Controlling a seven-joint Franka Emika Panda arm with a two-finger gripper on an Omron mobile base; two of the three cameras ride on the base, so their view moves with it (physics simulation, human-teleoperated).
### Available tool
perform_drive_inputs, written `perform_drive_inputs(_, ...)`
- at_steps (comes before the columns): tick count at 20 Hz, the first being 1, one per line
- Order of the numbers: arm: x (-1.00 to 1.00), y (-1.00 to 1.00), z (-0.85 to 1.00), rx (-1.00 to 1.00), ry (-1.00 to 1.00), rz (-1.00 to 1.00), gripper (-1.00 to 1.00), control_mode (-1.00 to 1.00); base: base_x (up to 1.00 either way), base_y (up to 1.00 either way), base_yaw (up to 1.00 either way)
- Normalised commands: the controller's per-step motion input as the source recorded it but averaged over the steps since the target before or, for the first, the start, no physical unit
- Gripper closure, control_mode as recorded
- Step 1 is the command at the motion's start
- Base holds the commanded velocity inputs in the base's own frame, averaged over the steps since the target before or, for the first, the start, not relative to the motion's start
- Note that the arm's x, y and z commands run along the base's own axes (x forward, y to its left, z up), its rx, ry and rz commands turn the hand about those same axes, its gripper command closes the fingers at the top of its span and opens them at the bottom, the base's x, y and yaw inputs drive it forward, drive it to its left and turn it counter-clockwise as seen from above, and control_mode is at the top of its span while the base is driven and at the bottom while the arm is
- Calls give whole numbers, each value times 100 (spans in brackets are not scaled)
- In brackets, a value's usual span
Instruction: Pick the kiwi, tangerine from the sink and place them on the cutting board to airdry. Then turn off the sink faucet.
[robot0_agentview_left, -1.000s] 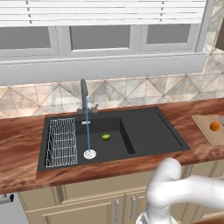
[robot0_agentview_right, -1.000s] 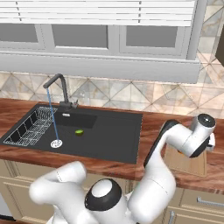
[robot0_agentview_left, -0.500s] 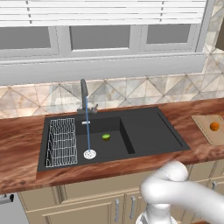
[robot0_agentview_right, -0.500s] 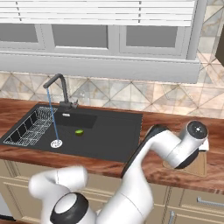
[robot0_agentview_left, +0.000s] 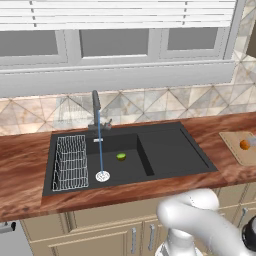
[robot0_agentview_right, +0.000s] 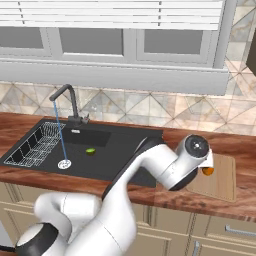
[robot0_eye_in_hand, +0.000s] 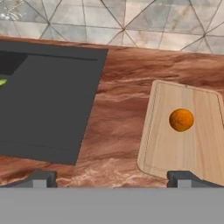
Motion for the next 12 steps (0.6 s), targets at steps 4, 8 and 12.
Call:
perform_drive_inputs(4, -5, 60, 49, 10, -1, 16, -100, -100, 0, 0, 0)
perform_drive_inputs(8, -8, 55, 49, 11, 0, 19, -100, -100, 0, 0, 0)
perform_drive_inputs(12, -18, 54, 12, 3, 0, 16, -100, -100, 0, 0, 0)
